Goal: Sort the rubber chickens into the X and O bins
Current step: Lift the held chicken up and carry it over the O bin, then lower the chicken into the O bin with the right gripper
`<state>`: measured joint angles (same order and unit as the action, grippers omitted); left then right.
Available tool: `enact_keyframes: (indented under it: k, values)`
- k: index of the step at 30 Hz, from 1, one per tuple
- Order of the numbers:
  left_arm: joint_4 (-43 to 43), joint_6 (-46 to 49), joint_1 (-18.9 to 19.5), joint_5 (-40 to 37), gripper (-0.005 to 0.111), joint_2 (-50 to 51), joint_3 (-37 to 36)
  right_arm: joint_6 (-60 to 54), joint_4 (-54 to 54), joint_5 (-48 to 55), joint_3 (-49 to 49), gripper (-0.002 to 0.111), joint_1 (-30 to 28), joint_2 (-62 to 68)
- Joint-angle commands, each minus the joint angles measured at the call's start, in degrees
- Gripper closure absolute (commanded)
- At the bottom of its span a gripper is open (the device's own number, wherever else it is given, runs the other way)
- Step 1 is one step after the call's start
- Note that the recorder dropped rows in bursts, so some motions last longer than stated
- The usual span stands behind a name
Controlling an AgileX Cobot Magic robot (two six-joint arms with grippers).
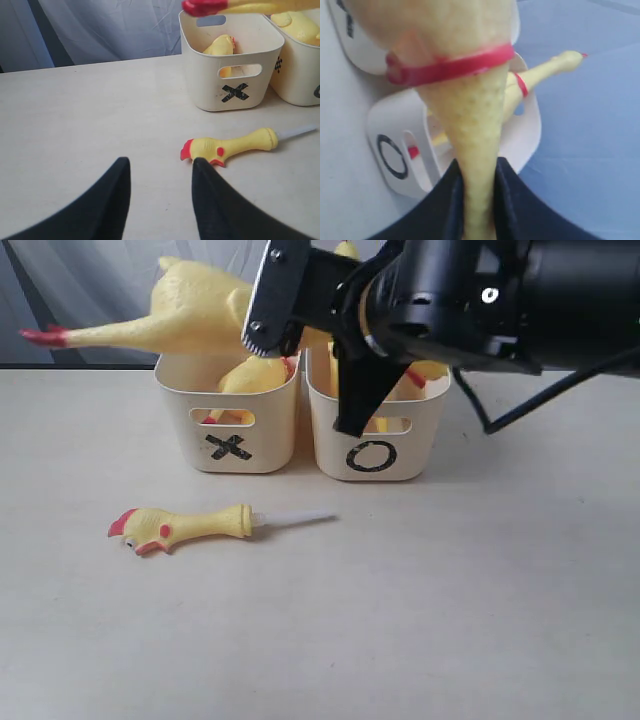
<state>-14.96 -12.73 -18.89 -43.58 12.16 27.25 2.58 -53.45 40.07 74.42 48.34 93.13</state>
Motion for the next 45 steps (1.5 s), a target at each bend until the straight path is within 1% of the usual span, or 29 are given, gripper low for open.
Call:
enact_keyframes:
  k: [1, 6, 11, 16, 21, 28, 31, 38, 40, 45]
  values:
    - [-0.08, -0.08, -0.07, 0.79, 0.067, -0.44, -0.23, 1.04, -3.03, 0.94, 0.17, 0.109, -3.87, -2.64]
    - [-0.08, -0.08, -0.07, 0.79, 0.067, -0.44, -0.23, 1.04, -7.18, 2.26, 0.17, 0.109, -8.46, -3.55]
    - [-0.08, -0.08, -0.07, 0.79, 0.067, -0.44, -0.23, 1.4, -17.13, 4.35, 0.17, 0.109, -12.57, -3.68]
    - [-0.08, -0.08, -0.07, 0.79, 0.067, -0.44, -0.23, 3.66, -28.73, 4.07, 0.17, 0.109, -16.27, -3.68]
    - [-0.08, -0.08, -0.07, 0.57, 0.067, -0.44, -0.23, 3.55, -37.95, 0.86, 0.17, 0.109, -20.11, -3.68]
    - [0.14, -0.08, -0.07, 0.37, 0.067, -0.44, -0.23, 3.55, -45.66, -2.24, 0.17, 0.109, -24.25, -3.56]
    - [0.14, -0.08, -0.07, 0.37, 0.067, -0.44, -0.23, 2.95, -46.5, -3.52, 0.17, 0.109, -25.14, -3.56]
    - [0.14, -0.08, -0.07, -0.01, 0.067, -0.44, -0.23, -8.42, -46.5, -9.08, 0.17, 0.109, -25.7, -2.17]
    - [0.14, -0.08, -0.07, -0.01, 0.067, -0.44, -0.23, -11.54, -46.5, -9.37, 0.17, 0.109, -25.7, -1.43]
    - [0.41, -0.08, -0.07, -0.03, 0.067, -0.44, -0.23, -14.93, -46.5, -9.48, 0.17, 0.109, -25.7, 0.56]
